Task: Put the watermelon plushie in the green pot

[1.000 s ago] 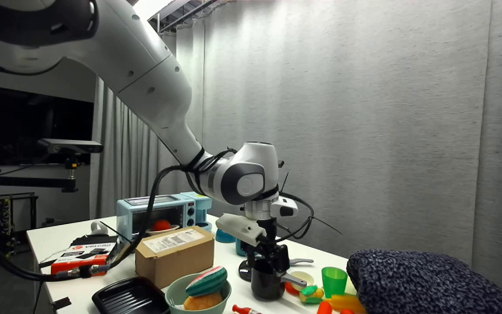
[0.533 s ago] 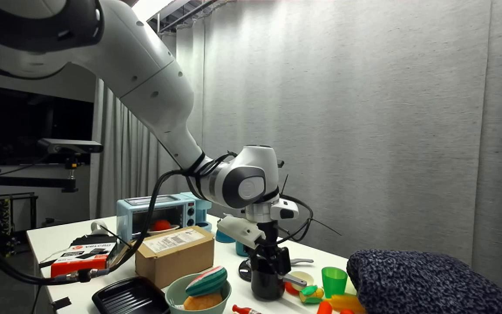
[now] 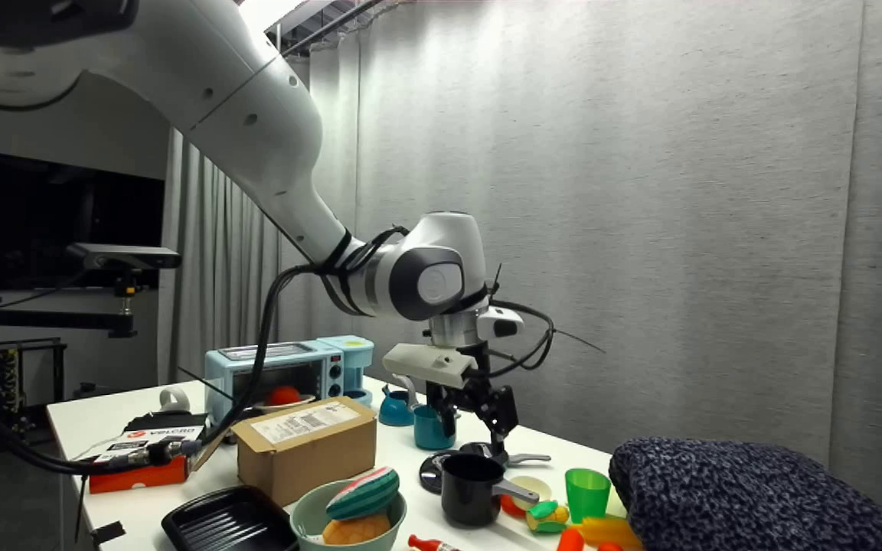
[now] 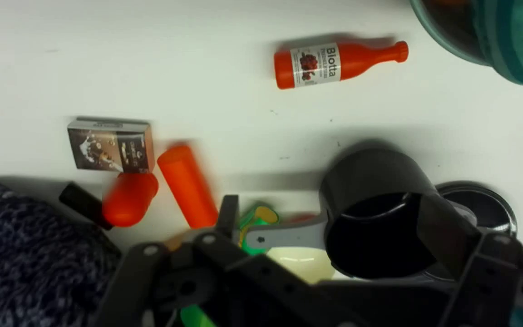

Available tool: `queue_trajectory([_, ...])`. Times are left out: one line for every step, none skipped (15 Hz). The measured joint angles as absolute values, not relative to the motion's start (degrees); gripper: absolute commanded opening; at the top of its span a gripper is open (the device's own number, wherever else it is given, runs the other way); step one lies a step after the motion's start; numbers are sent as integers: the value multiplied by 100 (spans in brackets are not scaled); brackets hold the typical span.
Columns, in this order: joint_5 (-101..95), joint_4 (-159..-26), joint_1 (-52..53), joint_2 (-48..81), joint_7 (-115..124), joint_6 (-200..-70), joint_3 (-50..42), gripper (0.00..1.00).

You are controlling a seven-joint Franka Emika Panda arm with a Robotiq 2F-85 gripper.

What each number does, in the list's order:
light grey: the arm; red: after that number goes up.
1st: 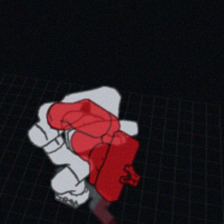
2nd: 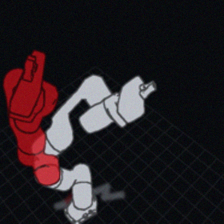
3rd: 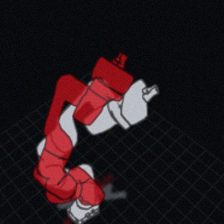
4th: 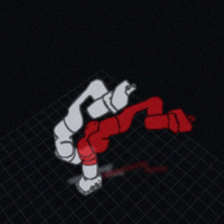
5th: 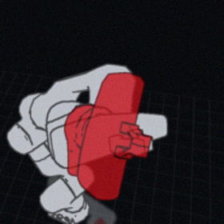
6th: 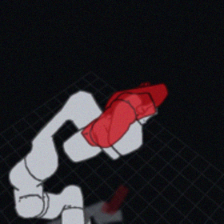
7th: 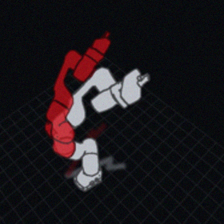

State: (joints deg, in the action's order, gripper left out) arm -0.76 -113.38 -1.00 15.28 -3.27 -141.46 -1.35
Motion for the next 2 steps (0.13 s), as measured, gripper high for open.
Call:
queue_trajectory([-74, -11339, -100, 1396, -430, -14134, -123, 100])
queue_trajectory([-73, -11340, -100, 1266, -481, -14125, -114, 100])
